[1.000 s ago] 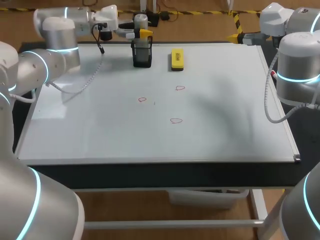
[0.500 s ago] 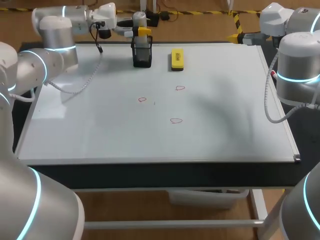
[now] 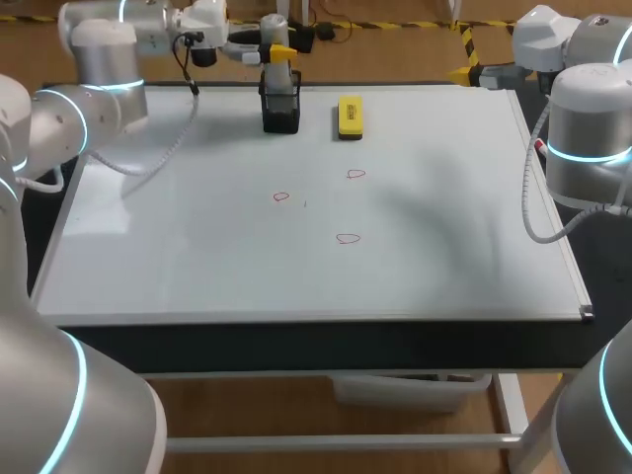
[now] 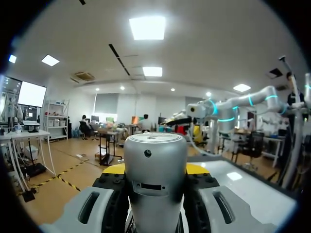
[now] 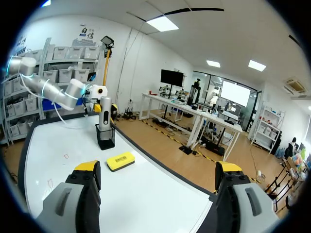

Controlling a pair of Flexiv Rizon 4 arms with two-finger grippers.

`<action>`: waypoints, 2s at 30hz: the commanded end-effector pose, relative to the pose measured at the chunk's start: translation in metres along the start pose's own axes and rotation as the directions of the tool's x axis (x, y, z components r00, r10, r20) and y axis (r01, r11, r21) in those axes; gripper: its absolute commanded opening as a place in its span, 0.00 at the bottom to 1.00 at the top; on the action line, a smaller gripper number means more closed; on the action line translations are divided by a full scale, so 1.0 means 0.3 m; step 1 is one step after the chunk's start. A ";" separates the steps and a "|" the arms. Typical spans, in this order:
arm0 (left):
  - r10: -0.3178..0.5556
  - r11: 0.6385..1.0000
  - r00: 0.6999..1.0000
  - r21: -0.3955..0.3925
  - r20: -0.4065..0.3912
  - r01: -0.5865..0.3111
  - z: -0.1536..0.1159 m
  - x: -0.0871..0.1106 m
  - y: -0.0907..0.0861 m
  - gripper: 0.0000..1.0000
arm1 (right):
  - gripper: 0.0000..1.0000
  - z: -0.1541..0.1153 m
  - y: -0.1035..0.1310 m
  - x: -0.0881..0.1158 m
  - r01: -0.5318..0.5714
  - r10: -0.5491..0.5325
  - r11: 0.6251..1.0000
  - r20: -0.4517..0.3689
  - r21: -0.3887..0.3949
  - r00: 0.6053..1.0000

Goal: Pick up the inspection probe, press it on each red-marked spot on the whiteboard one by one, put down the probe, pick up the eraser, and wipe off all the red marks.

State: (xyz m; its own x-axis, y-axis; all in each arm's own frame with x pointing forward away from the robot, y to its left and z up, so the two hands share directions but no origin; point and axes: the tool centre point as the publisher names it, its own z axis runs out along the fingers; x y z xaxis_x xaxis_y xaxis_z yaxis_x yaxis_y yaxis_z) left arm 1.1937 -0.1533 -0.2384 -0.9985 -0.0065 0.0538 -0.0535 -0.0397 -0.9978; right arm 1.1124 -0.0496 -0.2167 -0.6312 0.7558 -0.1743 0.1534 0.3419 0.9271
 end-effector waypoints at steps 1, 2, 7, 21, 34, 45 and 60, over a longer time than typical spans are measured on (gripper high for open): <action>0.002 1.000 0.996 -0.012 -0.093 -0.003 -0.013 -0.017 -0.036 0.00 | 1.00 0.001 0.001 -0.001 0.000 0.000 1.000 -0.001 0.002 1.000; 0.004 1.000 0.996 -0.012 -0.094 -0.005 -0.016 -0.017 -0.043 0.00 | 1.00 0.001 0.001 -0.001 0.000 0.000 1.000 -0.001 0.002 1.000; 0.013 1.000 0.995 -0.009 -0.095 -0.014 -0.030 -0.009 -0.076 0.00 | 1.00 0.001 0.001 -0.001 0.000 0.000 1.000 -0.001 0.002 1.000; 0.029 1.000 0.994 0.009 -0.106 -0.028 -0.038 0.020 -0.157 0.00 | 1.00 0.001 0.001 -0.001 0.000 0.000 1.000 -0.001 0.002 1.000; 0.071 0.997 0.993 0.006 -0.093 -0.071 -0.032 0.065 -0.241 0.00 | 1.00 0.001 0.001 -0.001 0.000 0.000 1.000 -0.001 0.002 1.000; 0.107 0.994 0.993 0.000 0.038 -0.108 -0.112 0.106 -0.278 0.00 | 1.00 0.001 0.001 -0.001 0.000 0.000 1.000 -0.001 0.002 1.000; 0.130 0.991 0.969 -0.015 0.212 -0.130 -0.279 0.155 -0.288 0.00 | 1.00 0.001 0.001 -0.001 0.000 0.000 1.000 -0.001 0.002 1.000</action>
State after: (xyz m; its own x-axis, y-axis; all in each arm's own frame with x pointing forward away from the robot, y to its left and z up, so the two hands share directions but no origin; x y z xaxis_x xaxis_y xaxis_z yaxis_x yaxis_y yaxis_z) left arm 1.1745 -0.0736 -0.1596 -0.9966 0.0320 -0.0757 0.0744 -0.0387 -0.9965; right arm 1.1124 -0.0496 -0.2167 -0.6312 0.7558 -0.1743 0.1534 0.3419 0.9271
